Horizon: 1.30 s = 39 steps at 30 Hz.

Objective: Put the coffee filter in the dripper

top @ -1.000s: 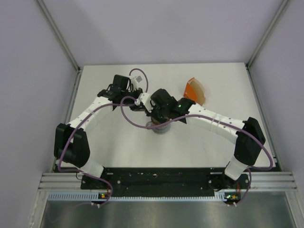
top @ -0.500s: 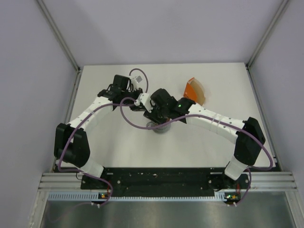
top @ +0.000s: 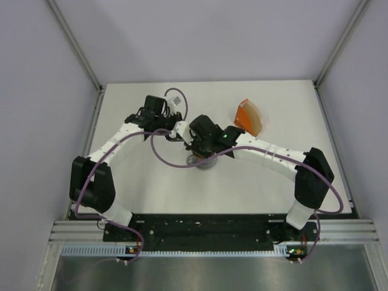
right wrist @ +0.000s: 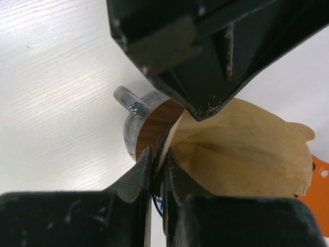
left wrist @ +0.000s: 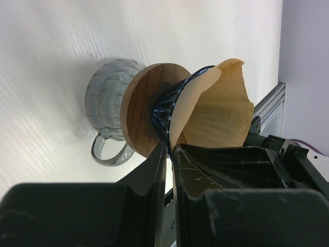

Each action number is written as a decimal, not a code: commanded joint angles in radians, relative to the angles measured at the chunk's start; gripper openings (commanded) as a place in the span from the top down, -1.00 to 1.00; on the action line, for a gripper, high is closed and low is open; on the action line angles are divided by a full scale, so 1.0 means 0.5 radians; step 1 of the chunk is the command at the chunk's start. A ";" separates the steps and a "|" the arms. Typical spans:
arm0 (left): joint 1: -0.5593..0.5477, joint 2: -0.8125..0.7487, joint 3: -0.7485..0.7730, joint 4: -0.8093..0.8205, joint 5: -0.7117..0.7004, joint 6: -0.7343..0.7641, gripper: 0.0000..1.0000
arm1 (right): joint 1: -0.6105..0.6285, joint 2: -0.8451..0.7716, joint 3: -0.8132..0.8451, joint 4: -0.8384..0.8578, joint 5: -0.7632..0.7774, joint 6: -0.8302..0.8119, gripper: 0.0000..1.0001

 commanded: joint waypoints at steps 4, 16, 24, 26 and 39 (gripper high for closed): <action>-0.012 0.001 0.052 0.024 0.015 0.034 0.73 | 0.014 0.025 -0.054 -0.041 -0.016 -0.008 1.00; -0.012 -0.008 0.061 0.018 -0.001 0.052 0.73 | 0.011 -0.135 -0.008 -0.032 -0.212 0.068 0.06; -0.012 -0.014 0.055 0.015 -0.025 0.067 0.73 | -0.084 -0.362 0.084 0.020 -0.464 0.222 -0.11; -0.009 -0.021 0.055 0.015 -0.022 0.073 0.73 | -0.139 -0.402 0.075 0.029 -0.525 0.271 -0.11; -0.012 -0.027 0.061 0.015 -0.022 0.076 0.73 | -0.529 -0.467 -0.060 0.192 -0.222 0.673 -0.29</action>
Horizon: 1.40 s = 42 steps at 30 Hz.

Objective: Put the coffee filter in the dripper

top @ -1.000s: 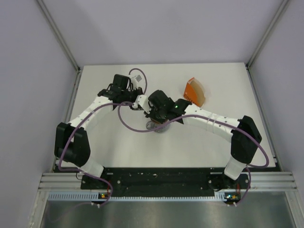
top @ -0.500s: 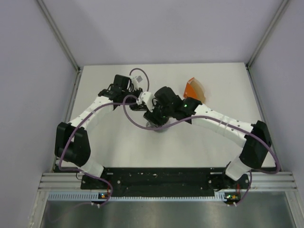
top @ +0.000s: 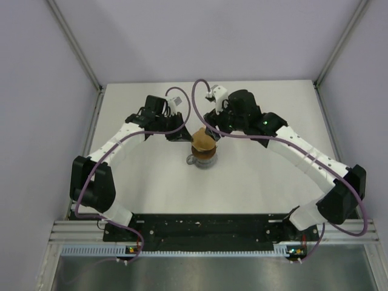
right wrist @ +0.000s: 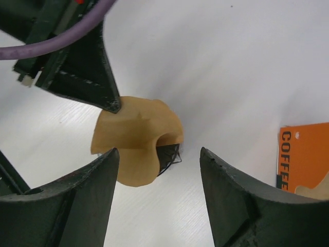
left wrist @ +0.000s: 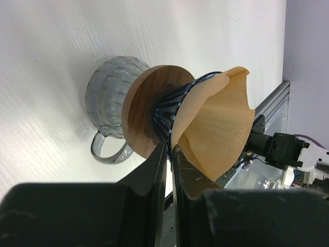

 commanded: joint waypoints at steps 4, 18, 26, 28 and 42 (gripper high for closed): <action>-0.010 -0.038 0.050 0.008 -0.012 0.043 0.73 | -0.101 0.148 -0.069 0.132 0.014 0.139 -0.28; -0.016 -0.032 0.089 -0.016 -0.031 0.089 0.73 | -0.260 0.449 0.075 0.062 -0.590 -0.334 -0.25; -0.019 -0.020 0.099 -0.022 -0.028 0.092 0.73 | -0.263 0.572 0.164 -0.018 -0.624 -0.377 -0.01; -0.019 -0.017 0.108 -0.026 -0.025 0.092 0.73 | -0.263 0.608 0.189 -0.034 -0.643 -0.383 0.07; -0.043 0.002 0.151 -0.044 -0.025 0.123 0.71 | -0.147 0.707 0.241 -0.162 -0.505 -0.426 0.70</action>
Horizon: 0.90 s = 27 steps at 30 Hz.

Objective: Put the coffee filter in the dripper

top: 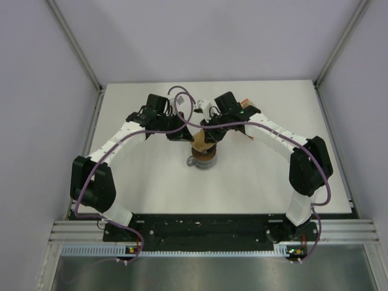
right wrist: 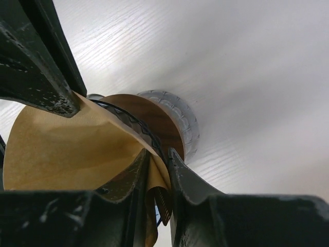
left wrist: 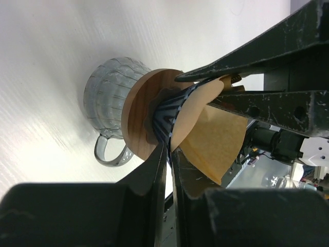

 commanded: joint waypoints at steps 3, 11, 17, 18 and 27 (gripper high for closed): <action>-0.010 -0.019 0.094 0.021 -0.012 0.067 0.64 | 0.081 0.005 0.081 -0.065 0.139 -0.035 0.81; -0.014 -0.034 0.128 -0.019 -0.048 0.116 0.32 | 0.130 -0.007 0.019 -0.062 0.278 -0.050 1.00; -0.017 -0.053 0.128 -0.037 -0.116 0.156 0.22 | 0.127 0.026 0.013 -0.056 0.293 -0.044 0.74; -0.011 -0.056 0.131 -0.044 -0.122 0.165 0.19 | 0.127 0.023 0.016 -0.047 0.293 -0.038 0.64; -0.014 -0.071 0.165 -0.068 -0.150 0.202 0.12 | 0.127 -0.063 0.071 -0.034 0.259 0.002 0.03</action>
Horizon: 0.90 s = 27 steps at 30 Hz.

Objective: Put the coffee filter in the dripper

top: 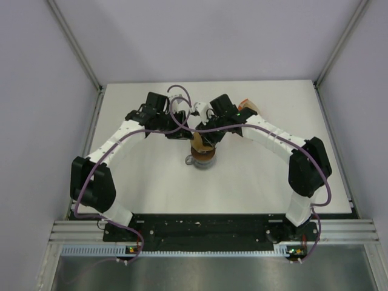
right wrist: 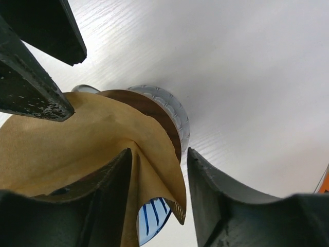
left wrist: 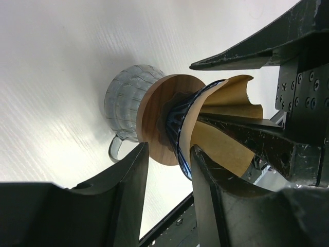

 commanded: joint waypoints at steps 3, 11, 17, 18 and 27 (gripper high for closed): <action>-0.004 -0.073 0.098 0.015 0.006 0.061 0.08 | 0.029 -0.137 0.051 0.002 0.007 0.010 -0.09; -0.007 -0.061 0.132 0.006 0.043 0.070 -0.04 | 0.029 -0.260 0.094 0.002 -0.027 0.025 -0.22; -0.007 -0.064 0.150 -0.003 0.049 0.092 -0.11 | 0.029 -0.290 0.118 0.002 0.019 0.038 -0.28; -0.007 -0.061 0.153 -0.006 0.052 0.095 -0.11 | 0.026 -0.297 0.121 0.002 0.022 0.038 -0.28; -0.004 -0.049 0.269 -0.083 0.034 0.150 -0.16 | 0.026 -0.465 0.216 -0.001 0.065 0.102 -0.29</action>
